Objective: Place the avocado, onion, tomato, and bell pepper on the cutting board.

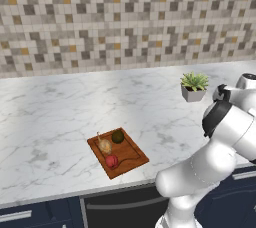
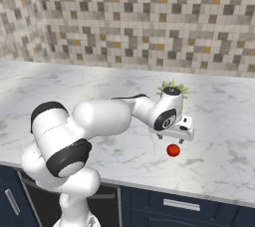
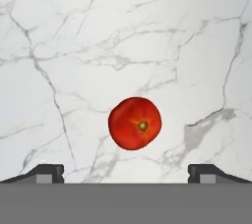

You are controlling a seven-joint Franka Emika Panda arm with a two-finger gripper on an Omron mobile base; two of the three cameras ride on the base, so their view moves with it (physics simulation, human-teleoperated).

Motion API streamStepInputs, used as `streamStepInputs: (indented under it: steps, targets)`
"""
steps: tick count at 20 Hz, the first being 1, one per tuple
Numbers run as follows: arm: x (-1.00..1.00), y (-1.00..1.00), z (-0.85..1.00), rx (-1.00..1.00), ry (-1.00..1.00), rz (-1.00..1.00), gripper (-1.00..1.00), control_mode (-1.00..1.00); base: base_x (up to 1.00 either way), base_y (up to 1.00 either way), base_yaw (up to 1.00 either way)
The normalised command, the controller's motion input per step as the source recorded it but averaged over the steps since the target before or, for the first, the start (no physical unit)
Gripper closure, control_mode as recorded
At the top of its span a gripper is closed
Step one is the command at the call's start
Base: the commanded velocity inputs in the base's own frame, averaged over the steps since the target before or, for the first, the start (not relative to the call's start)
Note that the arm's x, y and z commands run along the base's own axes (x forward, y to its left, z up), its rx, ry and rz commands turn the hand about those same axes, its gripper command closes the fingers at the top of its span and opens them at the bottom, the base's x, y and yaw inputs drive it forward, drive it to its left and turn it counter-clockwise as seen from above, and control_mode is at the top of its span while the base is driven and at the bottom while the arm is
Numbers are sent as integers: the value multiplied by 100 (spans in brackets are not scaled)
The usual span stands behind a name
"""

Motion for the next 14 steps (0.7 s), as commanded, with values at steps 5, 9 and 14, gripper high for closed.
streamStepInputs:
  steps: [5,9,14]
  targets:
    - [7,-8,-30,0,2,0,-100,-100,0,0,0]
    - [6,-15,-34,0,3,0,-100,-100,0,0,0]
    - [6,-9,-33,0,2,0,-100,-100,0,0,0]
